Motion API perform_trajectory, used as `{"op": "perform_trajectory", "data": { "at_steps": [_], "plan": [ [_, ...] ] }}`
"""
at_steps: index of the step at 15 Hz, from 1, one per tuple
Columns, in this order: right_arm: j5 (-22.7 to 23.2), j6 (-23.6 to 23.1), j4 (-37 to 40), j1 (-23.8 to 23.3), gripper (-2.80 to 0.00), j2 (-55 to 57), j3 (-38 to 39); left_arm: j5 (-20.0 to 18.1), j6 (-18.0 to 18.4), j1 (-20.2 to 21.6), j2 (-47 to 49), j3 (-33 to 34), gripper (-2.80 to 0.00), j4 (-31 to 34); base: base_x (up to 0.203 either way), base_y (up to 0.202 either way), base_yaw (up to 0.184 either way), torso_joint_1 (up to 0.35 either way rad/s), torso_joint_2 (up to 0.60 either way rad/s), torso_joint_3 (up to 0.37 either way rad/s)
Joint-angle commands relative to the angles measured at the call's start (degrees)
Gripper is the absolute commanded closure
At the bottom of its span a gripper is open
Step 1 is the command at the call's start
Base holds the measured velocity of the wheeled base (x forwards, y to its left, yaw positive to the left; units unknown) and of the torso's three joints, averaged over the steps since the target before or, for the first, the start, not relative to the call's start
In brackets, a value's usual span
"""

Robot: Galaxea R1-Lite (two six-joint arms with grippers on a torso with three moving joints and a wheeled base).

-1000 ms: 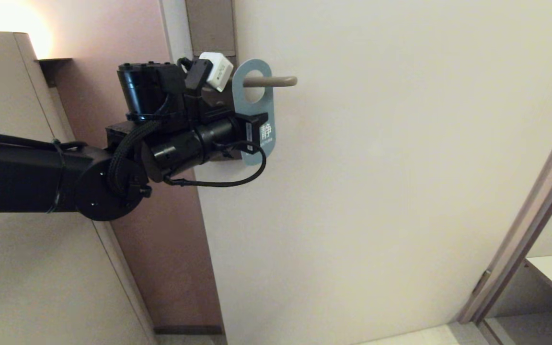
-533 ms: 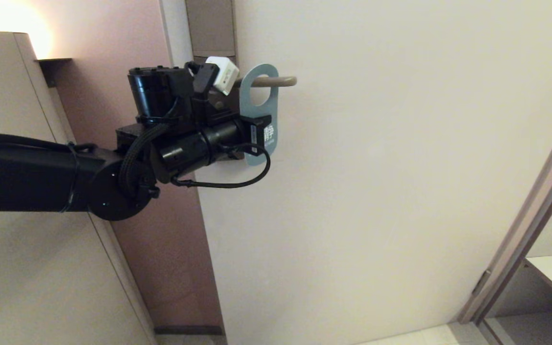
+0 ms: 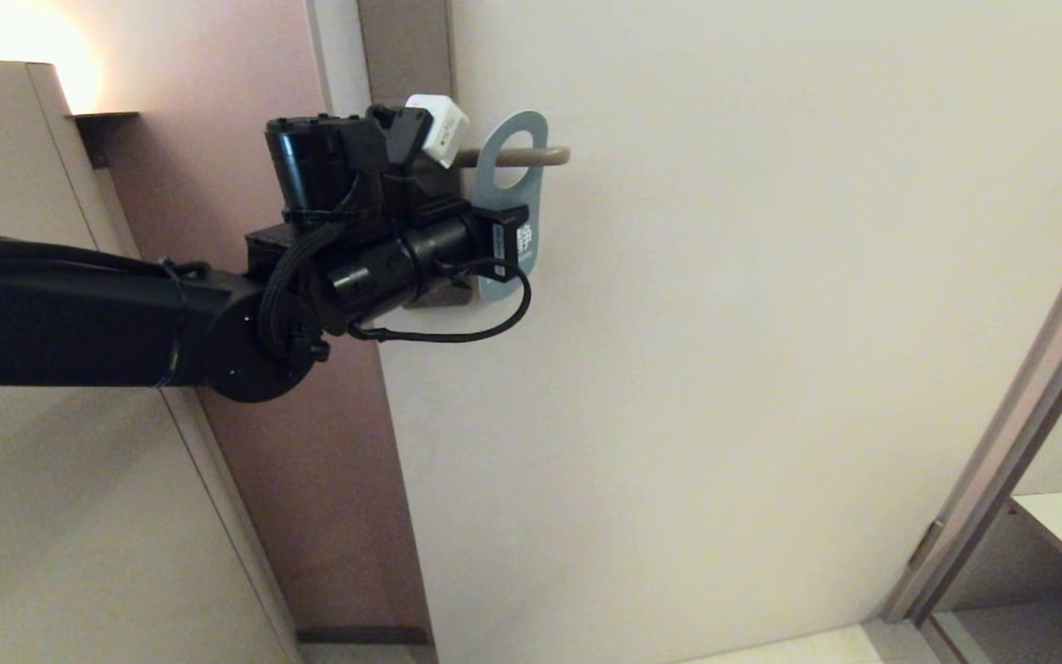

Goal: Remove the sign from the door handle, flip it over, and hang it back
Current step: Take down the sign

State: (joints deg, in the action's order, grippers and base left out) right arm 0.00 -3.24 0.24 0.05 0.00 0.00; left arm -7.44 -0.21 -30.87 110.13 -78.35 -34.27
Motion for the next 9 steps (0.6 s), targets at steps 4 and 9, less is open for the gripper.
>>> {"op": "perform_trajectory", "data": {
  "at_steps": [4,9],
  "plan": [
    [0.0,-0.1,0.0,0.0,0.0,0.0,0.0,0.0,0.0,-0.1,1.1,-1.7,0.0,0.0,0.0,0.0,0.0,0.0,0.0,0.0],
    [0.0,0.0,0.0,0.0,0.0,0.0,0.0,0.1,0.0,-2.6,1.2,-1.6,0.0,0.0,0.0,0.0,0.0,0.0,0.0,0.0]
  ]
}}
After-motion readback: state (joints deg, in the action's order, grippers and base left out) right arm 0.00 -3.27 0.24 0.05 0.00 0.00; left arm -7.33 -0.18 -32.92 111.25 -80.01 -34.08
